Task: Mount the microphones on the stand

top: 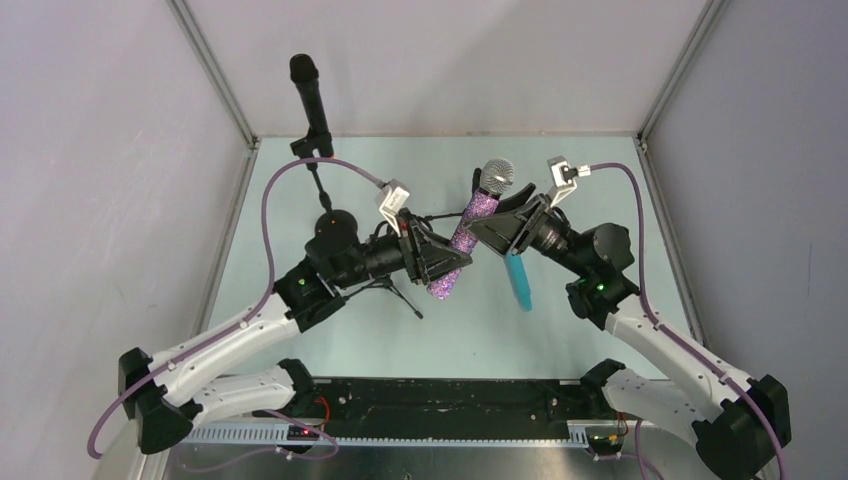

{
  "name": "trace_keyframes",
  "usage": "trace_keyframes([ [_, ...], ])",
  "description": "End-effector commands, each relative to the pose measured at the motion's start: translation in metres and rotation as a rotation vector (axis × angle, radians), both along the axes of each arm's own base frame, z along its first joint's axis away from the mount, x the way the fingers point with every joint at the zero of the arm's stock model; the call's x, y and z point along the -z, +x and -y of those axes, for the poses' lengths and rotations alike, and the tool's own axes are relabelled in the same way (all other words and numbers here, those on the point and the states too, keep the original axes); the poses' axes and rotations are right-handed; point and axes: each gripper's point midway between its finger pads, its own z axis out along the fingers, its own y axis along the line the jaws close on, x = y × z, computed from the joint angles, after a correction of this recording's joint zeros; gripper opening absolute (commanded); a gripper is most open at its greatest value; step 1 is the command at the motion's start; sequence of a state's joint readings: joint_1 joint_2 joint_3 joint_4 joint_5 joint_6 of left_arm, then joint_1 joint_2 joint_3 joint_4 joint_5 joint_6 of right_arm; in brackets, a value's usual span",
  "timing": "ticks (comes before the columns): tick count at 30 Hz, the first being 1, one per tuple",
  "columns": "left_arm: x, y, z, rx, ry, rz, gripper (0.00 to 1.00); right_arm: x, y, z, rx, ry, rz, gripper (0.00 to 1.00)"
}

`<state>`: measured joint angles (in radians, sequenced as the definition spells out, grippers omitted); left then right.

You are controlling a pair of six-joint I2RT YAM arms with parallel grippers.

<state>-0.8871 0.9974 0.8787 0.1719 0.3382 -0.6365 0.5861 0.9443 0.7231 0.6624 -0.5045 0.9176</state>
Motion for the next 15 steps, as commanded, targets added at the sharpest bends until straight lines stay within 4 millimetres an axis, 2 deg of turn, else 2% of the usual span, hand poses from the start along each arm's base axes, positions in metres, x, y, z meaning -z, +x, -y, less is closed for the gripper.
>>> trace_keyframes([
  [1,-0.028,-0.004,-0.001,0.019,-0.094,0.065,0.00,-0.035,-0.017,0.001,-0.057,0.074,0.087,0.70],
  [2,-0.028,-0.004,-0.001,0.018,-0.094,0.065,0.00,-0.035,-0.019,0.000,-0.065,0.075,0.087,0.59],
  [3,-0.027,-0.004,-0.001,0.016,-0.094,0.064,0.00,-0.035,-0.019,0.000,-0.068,0.074,0.086,0.53],
  [4,-0.026,-0.003,-0.001,0.013,-0.091,0.063,0.00,-0.035,-0.020,0.000,-0.074,0.075,0.088,0.37],
  [5,-0.024,-0.003,-0.001,0.012,-0.088,0.061,0.00,-0.035,-0.019,-0.001,-0.073,0.074,0.086,0.29],
  [6,-0.023,-0.002,-0.001,0.005,-0.087,0.063,0.00,-0.034,-0.019,0.000,-0.072,0.074,0.087,0.14],
  [8,-0.020,0.001,-0.002,-0.007,-0.082,0.059,0.04,-0.034,-0.018,0.000,-0.064,0.069,0.092,0.00],
  [9,-0.019,0.002,-0.002,-0.014,-0.081,0.059,0.18,-0.034,-0.018,0.001,-0.060,0.067,0.096,0.00],
  [10,-0.018,0.004,-0.003,-0.028,-0.079,0.059,0.27,-0.032,-0.016,0.001,-0.046,0.056,0.098,0.00],
  [11,-0.017,0.006,-0.003,-0.036,-0.077,0.057,0.47,-0.032,-0.016,0.002,-0.039,0.053,0.102,0.00],
  [12,-0.016,0.010,-0.003,-0.057,-0.077,0.053,0.58,-0.030,-0.015,0.003,-0.021,0.040,0.105,0.00],
  [13,-0.017,0.013,-0.004,-0.072,-0.078,0.051,0.78,-0.029,-0.013,0.003,-0.010,0.032,0.103,0.00],
  [14,-0.017,0.019,-0.006,-0.107,-0.082,0.044,0.92,-0.026,-0.011,0.005,0.012,0.016,0.104,0.00],
  [15,-0.018,0.022,-0.007,-0.124,-0.086,0.043,0.96,-0.024,-0.009,0.005,0.028,0.001,0.114,0.00],
])
